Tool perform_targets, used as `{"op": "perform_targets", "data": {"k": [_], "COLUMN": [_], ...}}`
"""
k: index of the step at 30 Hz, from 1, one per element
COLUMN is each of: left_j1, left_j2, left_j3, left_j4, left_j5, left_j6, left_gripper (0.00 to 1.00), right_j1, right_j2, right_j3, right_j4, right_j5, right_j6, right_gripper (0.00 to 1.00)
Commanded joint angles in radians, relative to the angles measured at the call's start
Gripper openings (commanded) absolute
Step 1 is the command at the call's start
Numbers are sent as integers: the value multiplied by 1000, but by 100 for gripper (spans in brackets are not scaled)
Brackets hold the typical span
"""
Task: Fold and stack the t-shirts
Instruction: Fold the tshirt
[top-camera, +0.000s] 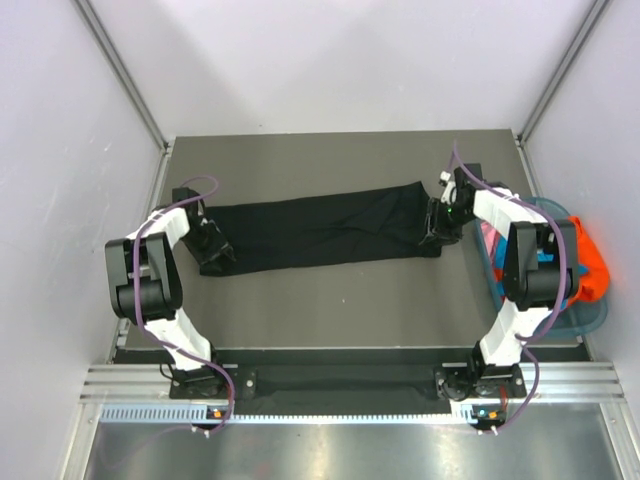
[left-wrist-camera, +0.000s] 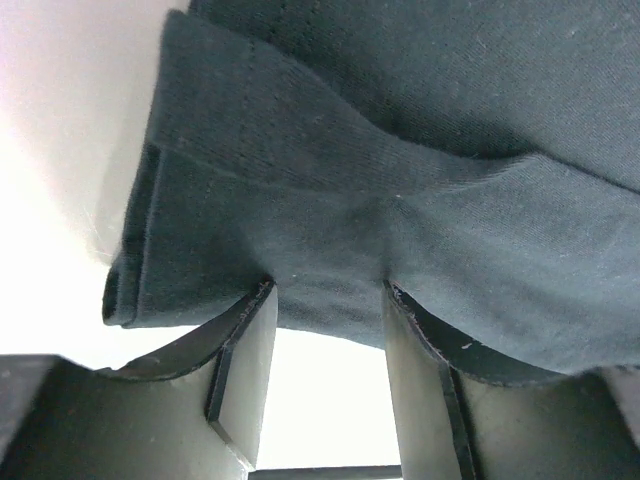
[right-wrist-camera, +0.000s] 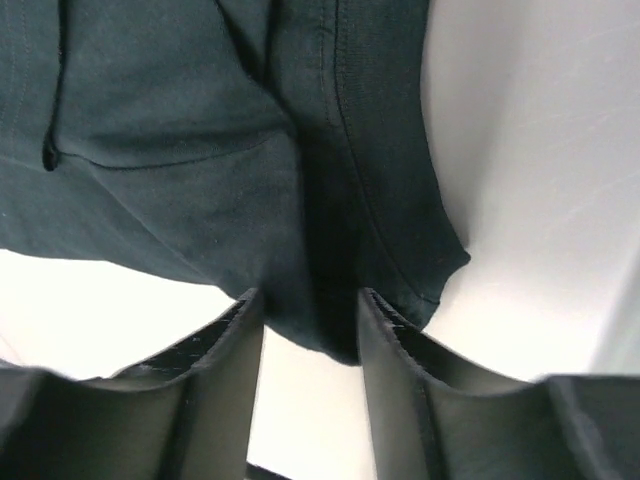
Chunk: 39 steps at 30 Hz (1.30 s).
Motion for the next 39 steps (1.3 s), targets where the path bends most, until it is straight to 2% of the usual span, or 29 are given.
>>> {"op": "perform_targets", "data": {"k": [1,4,5,6,11,17,19,20,23,26,28,29,30,31,34,38,39], "left_j1": [10,13,13,14,16,16,16,16,16,18,18,16,18,21,21,33,33], "left_j2": [12,23,30,34,50,51,35,14,-54,-190,-282,-366,-399,-417,-350,-188,-149], "left_j3": [11,14,15,15,12,9,6,4,7,1,-12,-44,-61,-63,-28,38,50], "left_j4": [25,17,13,13,3,3,2,0,-29,-46,-24,5,87,94,100,116,112], "left_j5": [-2,-16,-19,-26,-45,-43,-40,-37,-49,-150,-259,-267,-258,-228,-182,51,68], "left_j6": [22,23,23,25,40,48,48,48,34,-18,-59,-67,-63,-64,-50,-38,-41], "left_gripper": [51,51,51,51,51,51,51,51,52,54,59,61,63,63,62,57,55], "right_j1": [-12,-24,-31,-35,-41,-41,-41,-41,-9,72,136,150,160,172,186,190,190], "right_j2": [-3,-13,-16,-23,-57,-6,-9,-14,-54,-74,-49,-39,-8,10,85,148,162], "right_j3": [-8,-22,-25,-30,-51,-41,-22,-8,68,151,180,186,188,188,216,243,242], "right_j4": [35,-5,-22,-48,-77,-46,-49,-68,-118,-112,-33,-1,65,96,155,194,204], "right_j5": [-22,44,61,78,158,98,99,104,187,216,157,129,103,46,-19,-72,-82], "right_j6": [-19,-24,-27,-30,-55,-58,-58,-58,-55,-4,45,109,144,180,278,335,339], "right_gripper": [39,17,4,0,0,0,7,22,42,59,61,62,62,63,63,61,60]}}
